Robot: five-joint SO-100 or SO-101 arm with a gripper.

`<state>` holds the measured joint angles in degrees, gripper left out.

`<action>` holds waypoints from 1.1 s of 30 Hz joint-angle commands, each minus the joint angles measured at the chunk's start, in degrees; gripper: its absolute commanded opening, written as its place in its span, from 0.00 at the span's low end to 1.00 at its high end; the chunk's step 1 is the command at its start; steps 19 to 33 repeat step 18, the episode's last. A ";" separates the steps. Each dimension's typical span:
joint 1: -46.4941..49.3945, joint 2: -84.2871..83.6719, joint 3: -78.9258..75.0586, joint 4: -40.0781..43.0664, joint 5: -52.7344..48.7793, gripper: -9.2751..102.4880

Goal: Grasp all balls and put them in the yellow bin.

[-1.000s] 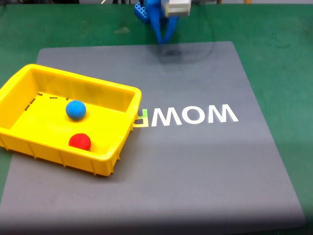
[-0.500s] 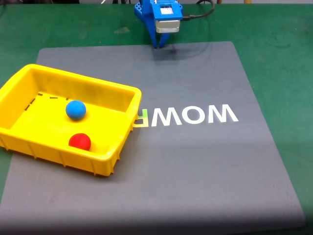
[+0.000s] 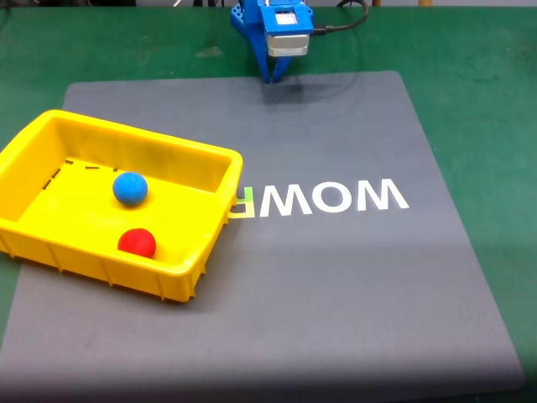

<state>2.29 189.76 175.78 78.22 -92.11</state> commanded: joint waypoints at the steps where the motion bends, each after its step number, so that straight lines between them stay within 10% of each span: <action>1: 0.70 0.70 1.67 0.62 -0.35 0.08; 33: 0.79 0.70 1.76 0.70 -1.23 0.08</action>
